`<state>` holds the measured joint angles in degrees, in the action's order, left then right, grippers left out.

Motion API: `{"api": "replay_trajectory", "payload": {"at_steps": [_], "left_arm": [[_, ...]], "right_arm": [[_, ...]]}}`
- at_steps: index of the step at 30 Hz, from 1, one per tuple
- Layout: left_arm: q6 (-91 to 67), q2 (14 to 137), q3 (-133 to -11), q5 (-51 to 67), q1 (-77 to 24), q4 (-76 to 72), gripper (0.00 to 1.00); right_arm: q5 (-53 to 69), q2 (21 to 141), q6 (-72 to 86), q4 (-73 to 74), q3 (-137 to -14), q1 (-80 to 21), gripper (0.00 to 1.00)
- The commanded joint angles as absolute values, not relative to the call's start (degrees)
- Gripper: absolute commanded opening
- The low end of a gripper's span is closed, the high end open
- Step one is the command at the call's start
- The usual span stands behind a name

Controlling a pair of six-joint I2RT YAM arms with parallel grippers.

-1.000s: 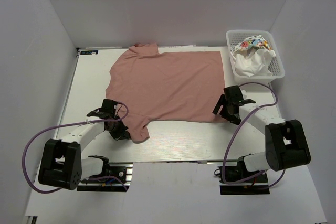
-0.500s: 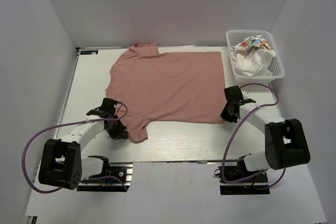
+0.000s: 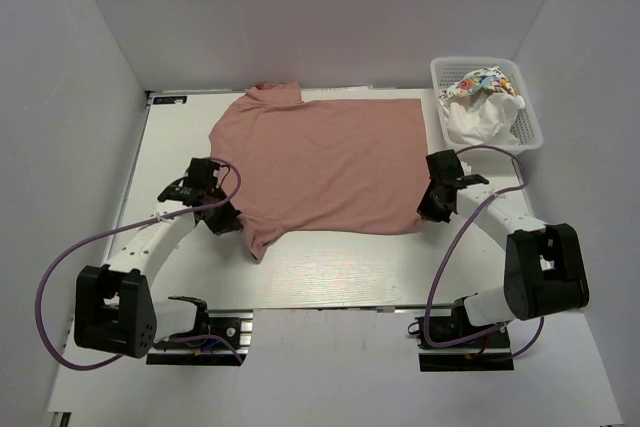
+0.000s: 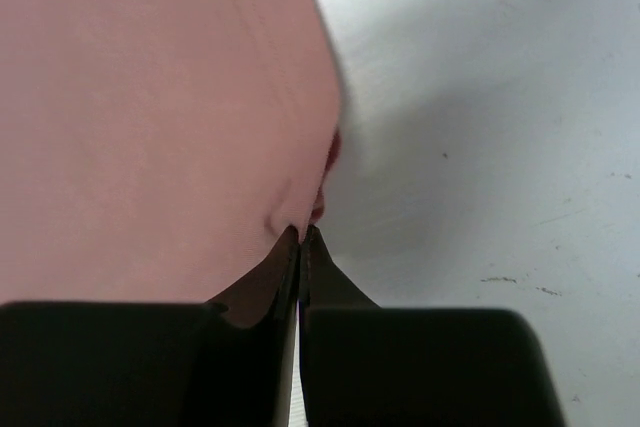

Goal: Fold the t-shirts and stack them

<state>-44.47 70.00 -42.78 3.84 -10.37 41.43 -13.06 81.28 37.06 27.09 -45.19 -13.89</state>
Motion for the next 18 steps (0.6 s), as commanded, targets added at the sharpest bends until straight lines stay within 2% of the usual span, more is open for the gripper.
{"api": "replay_trajectory", "payload": {"at_steps": [1,8,18], "left_arm": [[-43.4,71.3,-48.3,3.2,-10.5,40.1,0.00],[-42.3,80.5,-59.4,5.4,-9.5,36.5,0.00],[-42.3,96.7,-79.5,-2.5,-8.3,39.1,0.00]], "right_arm": [[-12.1,81.1,36.5,29.0,-49.7,-13.9,0.00],[-11.2,85.0,36.6,28.7,-58.7,-13.7,0.00],[-16.1,97.1,36.8,31.3,-78.4,-12.8,0.00]]}}
